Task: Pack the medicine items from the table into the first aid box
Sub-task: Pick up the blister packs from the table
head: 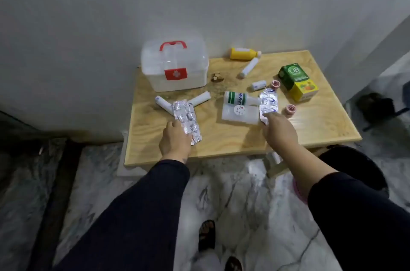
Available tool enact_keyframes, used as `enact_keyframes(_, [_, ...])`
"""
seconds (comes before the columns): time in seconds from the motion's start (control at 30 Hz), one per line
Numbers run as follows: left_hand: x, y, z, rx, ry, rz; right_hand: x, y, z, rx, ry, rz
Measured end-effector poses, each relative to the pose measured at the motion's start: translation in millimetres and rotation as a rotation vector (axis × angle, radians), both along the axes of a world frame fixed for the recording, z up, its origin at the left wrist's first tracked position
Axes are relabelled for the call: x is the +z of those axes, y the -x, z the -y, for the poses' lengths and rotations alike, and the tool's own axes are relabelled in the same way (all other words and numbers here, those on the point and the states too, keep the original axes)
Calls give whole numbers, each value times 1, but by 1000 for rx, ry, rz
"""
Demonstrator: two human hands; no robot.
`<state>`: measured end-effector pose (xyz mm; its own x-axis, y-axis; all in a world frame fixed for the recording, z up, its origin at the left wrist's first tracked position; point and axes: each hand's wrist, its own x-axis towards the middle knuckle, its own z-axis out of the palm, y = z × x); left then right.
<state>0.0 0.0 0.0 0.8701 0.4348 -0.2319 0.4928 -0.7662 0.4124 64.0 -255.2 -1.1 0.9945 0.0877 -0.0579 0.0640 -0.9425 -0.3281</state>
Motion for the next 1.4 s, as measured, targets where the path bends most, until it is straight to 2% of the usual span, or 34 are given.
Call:
enact_keyframes(0.13, [-14,-6,-3,184,118,104,-10,1,-4,-50,58,23])
enact_keyframes(0.33, [-18,-18,-6,409,329,128,-9,-2,-8,-96,109,25])
enact_keyframes(0.57, [-17,-29,-5,344,302,93,1,-16,-9,-200,63,72])
enact_keyframes(0.8, [12,-51,2,338,351,150,36,-35,-5,-437,-192,219])
enact_keyframes(1.03, [66,-100,46,177,349,298,81,-47,17,-589,-481,311])
enact_keyframes(1.17, [80,-126,102,12,372,312,104,-42,47,-640,-516,382])
enact_keyframes(1.4, [78,-139,249,-268,422,232,111,-20,153,-804,-424,451])
